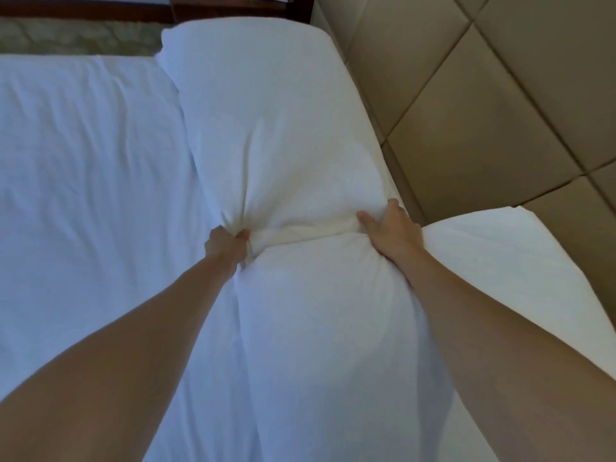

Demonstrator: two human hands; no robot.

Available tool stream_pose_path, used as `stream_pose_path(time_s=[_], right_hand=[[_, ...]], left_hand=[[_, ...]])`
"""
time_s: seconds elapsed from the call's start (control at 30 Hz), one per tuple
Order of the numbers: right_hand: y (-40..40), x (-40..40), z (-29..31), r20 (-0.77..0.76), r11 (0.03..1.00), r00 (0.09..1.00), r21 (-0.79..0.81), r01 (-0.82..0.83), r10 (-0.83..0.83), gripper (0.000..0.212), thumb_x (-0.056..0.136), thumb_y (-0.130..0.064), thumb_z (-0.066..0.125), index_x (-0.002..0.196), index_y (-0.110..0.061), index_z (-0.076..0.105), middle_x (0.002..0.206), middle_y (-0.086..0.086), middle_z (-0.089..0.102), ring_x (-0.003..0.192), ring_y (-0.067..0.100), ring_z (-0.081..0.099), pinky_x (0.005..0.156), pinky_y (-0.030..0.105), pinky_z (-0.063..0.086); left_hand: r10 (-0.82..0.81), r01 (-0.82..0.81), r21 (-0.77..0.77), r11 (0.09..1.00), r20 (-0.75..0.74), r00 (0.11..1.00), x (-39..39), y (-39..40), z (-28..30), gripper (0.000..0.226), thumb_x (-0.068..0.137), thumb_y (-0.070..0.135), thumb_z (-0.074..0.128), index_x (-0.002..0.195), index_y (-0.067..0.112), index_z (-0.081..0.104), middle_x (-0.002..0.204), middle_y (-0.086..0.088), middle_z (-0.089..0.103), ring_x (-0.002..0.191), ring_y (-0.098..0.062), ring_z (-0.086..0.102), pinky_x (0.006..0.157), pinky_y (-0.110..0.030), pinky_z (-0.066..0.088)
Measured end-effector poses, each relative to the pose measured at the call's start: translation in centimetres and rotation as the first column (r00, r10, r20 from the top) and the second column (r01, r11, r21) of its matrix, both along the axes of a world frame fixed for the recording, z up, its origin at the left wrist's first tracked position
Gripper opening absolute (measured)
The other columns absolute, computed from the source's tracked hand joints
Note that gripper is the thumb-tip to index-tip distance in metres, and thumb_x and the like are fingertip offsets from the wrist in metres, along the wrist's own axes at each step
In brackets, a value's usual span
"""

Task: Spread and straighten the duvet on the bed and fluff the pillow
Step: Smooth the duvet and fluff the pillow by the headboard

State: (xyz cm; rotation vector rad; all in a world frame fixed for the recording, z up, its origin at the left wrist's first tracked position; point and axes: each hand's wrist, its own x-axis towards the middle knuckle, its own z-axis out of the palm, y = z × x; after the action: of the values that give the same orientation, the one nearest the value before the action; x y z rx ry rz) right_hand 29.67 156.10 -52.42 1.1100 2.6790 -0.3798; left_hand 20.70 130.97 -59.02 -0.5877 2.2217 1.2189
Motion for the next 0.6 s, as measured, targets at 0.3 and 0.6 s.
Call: stream_pose_path(time_s=[0.3,0.6], right_hand=[[-2.3,-3.9,8.2,-0.311,0.938,0.913,-0.304,0.169,-0.265,0.032,0.103,-0.025,0.034,0.078,-0.012,0.048,0.100,0.010,0.050,0.094,0.022,0.047,0.079,0.031,0.036],[-7.4,-6.9,23.6,-0.619,0.864,0.647,-0.487,0.127,-0.445,0.027,0.105,-0.019,0.029,0.088,-0.009,0.048,0.090,0.008,0.050,0.085,0.020,0.044,0.075,0.026,0.032]], left_hand=[[0.355,-0.274,0.396,0.877,-0.145,0.924,-5.7,-2.2,14.9,0.041,0.095,0.027,0.054,0.130,0.006,0.055,0.124,-0.017,0.062,0.108,-0.032,0.063,0.086,-0.038,0.052],[0.397,-0.239,0.454,0.858,-0.292,0.870,-6.9,-5.5,34.1,0.040,0.099,0.017,0.041,0.138,0.008,0.045,0.131,-0.007,0.055,0.103,-0.017,0.051,0.095,-0.032,0.046]])
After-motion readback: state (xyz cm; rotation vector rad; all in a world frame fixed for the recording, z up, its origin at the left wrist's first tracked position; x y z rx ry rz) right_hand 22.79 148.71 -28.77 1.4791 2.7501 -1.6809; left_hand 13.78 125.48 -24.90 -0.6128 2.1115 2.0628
